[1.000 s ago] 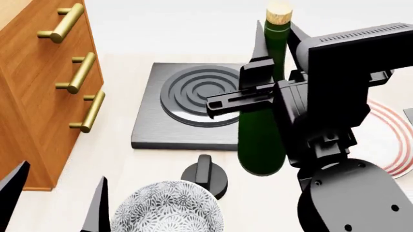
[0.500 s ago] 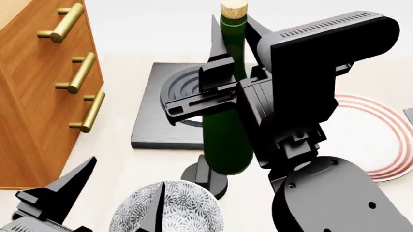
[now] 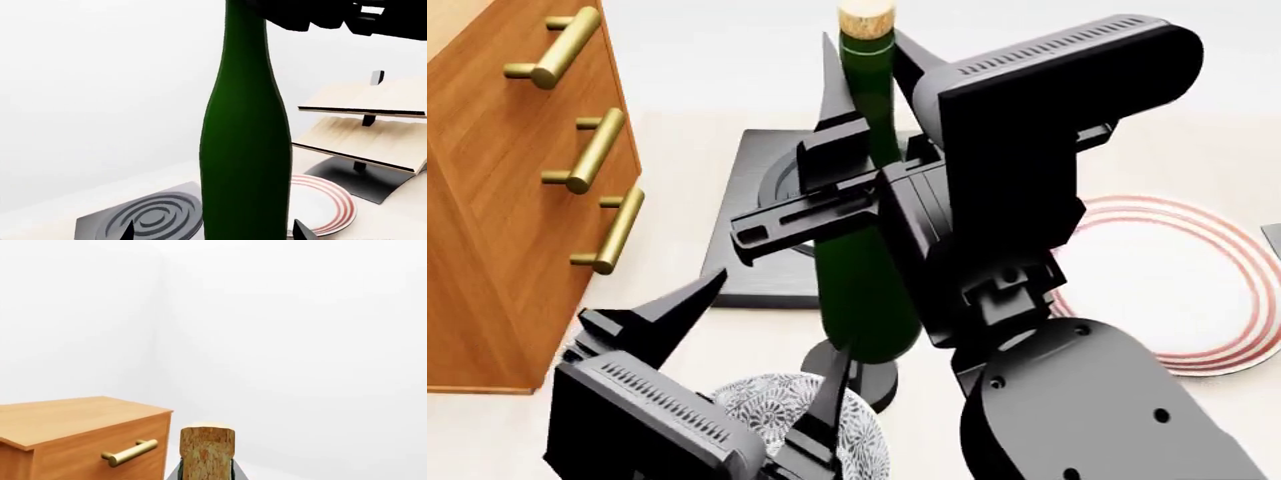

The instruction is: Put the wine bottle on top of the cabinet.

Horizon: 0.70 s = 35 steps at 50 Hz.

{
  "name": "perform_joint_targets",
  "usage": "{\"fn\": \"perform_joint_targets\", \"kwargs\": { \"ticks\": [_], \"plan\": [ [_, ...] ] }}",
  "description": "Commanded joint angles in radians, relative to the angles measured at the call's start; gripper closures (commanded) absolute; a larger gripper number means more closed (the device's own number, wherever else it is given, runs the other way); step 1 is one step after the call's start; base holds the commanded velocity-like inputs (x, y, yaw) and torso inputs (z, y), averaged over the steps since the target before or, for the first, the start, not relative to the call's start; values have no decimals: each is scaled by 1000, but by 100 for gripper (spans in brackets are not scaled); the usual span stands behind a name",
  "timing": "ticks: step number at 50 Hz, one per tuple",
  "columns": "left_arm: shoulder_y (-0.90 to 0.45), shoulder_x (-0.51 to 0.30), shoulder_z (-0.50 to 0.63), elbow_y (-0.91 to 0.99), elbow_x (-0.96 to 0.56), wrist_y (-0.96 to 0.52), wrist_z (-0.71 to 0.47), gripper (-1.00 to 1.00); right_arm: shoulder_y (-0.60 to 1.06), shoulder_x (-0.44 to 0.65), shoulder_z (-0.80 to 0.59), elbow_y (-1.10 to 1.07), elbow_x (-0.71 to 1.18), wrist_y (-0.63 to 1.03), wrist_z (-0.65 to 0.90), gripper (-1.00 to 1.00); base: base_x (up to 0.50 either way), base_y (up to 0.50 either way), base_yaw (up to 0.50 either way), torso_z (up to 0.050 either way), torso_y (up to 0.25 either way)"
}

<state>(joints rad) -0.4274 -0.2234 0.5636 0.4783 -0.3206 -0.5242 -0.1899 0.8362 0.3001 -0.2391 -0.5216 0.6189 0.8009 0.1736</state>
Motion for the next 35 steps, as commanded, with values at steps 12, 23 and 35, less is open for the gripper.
{"fn": "perform_joint_targets", "kwargs": {
  "ticks": [12, 23, 35],
  "plan": [
    [-144, 79, 30, -209, -25, 21, 66, -100, 32, -17, -16, -11, -4, 1, 2, 100, 0, 0, 0, 0, 1],
    [-191, 105, 37, -280, -28, 40, 75, -100, 40, -13, -14, -16, 8, 6, 7, 100, 0, 0, 0, 0, 0],
    [-170, 134, 20, -341, -36, 178, 76, -100, 30, -8, -11, -21, 19, 1, 11, 100, 0, 0, 0, 1, 1]
  ]
}}
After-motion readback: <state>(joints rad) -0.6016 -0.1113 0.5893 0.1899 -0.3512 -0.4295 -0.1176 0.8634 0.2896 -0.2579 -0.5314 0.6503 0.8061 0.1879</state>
